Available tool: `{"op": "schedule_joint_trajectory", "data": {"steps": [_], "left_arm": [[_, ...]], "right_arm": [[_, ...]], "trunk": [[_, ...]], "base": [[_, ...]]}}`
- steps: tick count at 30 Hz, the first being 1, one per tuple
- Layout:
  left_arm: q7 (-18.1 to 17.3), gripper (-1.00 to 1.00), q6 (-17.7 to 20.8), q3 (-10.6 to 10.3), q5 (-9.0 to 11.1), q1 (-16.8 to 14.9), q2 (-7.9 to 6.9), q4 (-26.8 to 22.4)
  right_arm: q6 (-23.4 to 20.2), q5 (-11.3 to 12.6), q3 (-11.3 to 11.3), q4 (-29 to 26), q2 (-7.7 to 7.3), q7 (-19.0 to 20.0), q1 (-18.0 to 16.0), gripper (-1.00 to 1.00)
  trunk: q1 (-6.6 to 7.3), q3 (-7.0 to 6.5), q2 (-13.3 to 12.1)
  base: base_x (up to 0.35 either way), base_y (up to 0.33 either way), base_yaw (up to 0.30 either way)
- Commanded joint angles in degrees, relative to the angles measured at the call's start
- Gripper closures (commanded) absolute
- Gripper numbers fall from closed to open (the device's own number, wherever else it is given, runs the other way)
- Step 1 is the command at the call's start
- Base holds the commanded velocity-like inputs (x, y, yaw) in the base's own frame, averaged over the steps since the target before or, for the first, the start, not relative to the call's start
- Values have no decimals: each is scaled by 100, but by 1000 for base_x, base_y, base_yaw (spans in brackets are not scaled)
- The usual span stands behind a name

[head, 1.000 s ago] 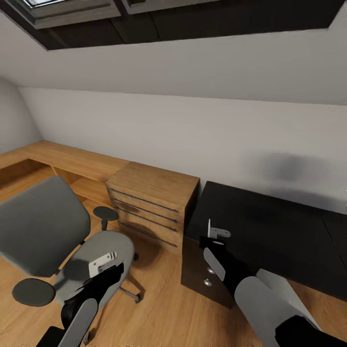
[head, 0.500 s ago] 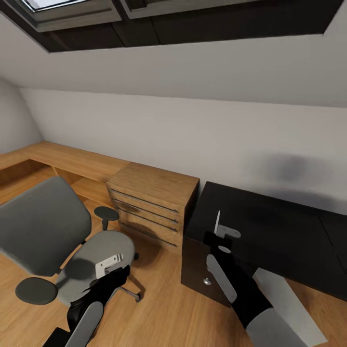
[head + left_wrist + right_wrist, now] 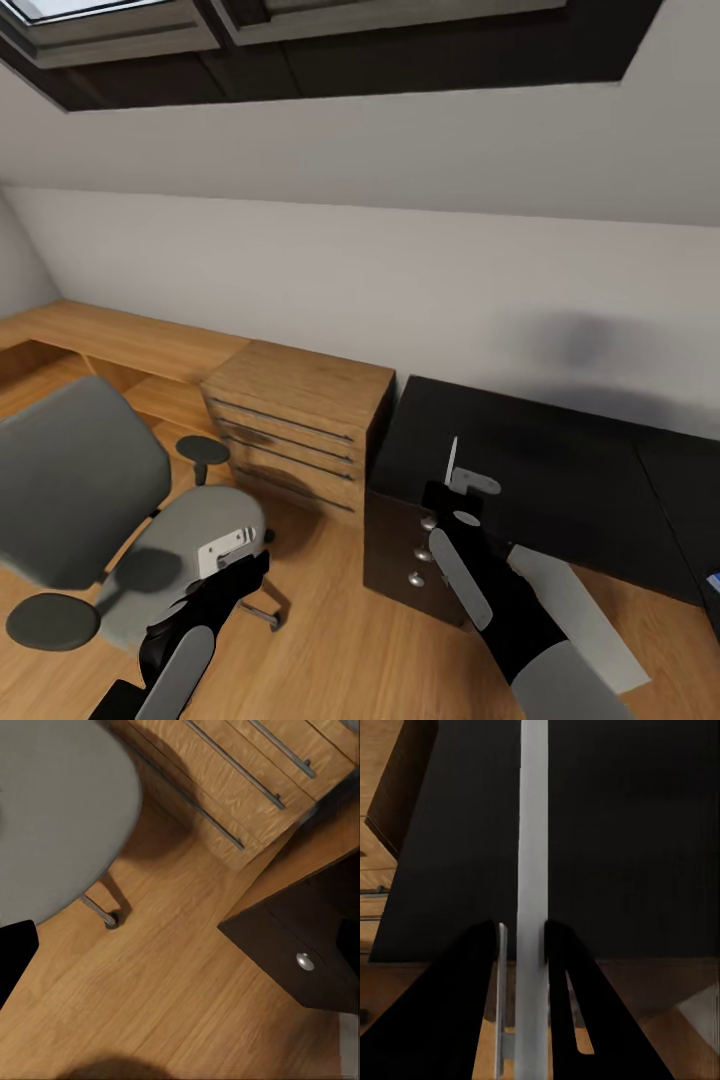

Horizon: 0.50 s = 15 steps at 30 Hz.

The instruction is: In the bedroom, organize the workspace by keeping the computer under the desk, ensuring the monitor is on the desk, placing the keyboard on the desk next to the monitor, placing the mouse on the desk next to the keyboard, moving the folder from the swivel chair onto the desk next to the mouse, stacking the notebook on top of the folder with the pen on top of the notebook, and positioning the swivel chair next to the desk.

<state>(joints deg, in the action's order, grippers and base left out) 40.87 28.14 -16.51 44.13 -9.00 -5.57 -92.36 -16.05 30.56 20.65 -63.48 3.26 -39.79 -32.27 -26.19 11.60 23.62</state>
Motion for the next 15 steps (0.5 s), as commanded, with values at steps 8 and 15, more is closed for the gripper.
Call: {"op": "schedule_joint_trajectory", "data": {"steps": [8,15], "left_arm": [[52,-100,7,-10,43,-5,-6,-10],[52,-100,-10,-4,36,-5,-10,-10]], "right_arm": [[-30,20,10,-7,-9,-38,-7,100],[-30,20,9,-7,-18,-38,-7,100]], "trunk": [[41,-25,-70],[41,-25,-70]], "base": [[-51,-57,-261],[-20,-28,-270]]}}
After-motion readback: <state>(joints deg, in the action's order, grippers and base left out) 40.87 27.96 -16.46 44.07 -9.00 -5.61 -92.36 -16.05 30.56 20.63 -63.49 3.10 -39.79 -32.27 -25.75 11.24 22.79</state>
